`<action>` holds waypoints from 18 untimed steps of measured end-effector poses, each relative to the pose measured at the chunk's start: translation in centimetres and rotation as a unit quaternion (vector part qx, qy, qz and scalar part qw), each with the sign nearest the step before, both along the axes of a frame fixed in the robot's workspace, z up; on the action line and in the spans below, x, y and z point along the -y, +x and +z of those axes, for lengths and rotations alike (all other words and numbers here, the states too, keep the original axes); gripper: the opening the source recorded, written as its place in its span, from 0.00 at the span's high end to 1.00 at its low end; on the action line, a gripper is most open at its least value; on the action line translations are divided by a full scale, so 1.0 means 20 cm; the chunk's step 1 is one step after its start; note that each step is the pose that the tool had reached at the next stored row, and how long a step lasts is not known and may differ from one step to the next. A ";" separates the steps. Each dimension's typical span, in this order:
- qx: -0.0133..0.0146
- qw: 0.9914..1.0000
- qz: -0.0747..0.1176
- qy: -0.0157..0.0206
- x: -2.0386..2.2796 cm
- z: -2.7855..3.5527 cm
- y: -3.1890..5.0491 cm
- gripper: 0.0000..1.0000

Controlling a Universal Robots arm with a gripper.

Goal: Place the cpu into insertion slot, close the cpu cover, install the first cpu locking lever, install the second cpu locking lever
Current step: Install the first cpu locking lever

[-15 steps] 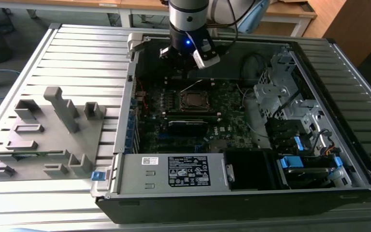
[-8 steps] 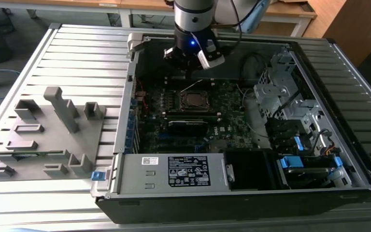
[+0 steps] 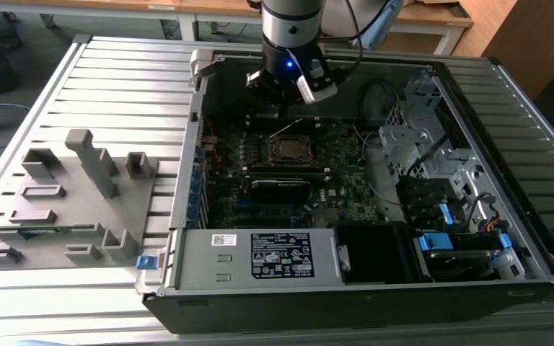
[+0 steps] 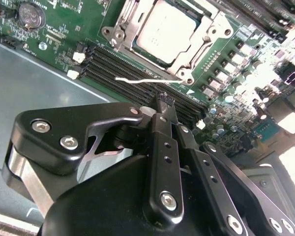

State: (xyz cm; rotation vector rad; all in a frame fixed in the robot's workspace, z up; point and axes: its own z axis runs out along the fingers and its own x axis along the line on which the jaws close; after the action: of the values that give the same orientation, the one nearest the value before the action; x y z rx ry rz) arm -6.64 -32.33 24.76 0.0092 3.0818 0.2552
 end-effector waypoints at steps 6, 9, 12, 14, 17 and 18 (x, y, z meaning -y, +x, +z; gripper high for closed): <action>0.000 1.000 0.000 0.000 0.000 -0.003 0.000 0.90; 0.000 1.000 0.000 0.000 0.000 -0.005 0.007 0.90; 0.000 1.000 0.000 0.000 0.000 -0.012 0.015 0.90; 0.000 1.000 0.000 0.000 0.000 -0.020 0.017 0.90; 0.000 1.000 0.000 0.000 0.000 -0.022 0.017 0.90; 0.000 1.000 0.000 0.000 0.000 -0.023 0.017 0.90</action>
State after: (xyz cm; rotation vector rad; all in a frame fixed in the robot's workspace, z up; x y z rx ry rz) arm -6.29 -32.33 24.29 0.0093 3.0817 0.2562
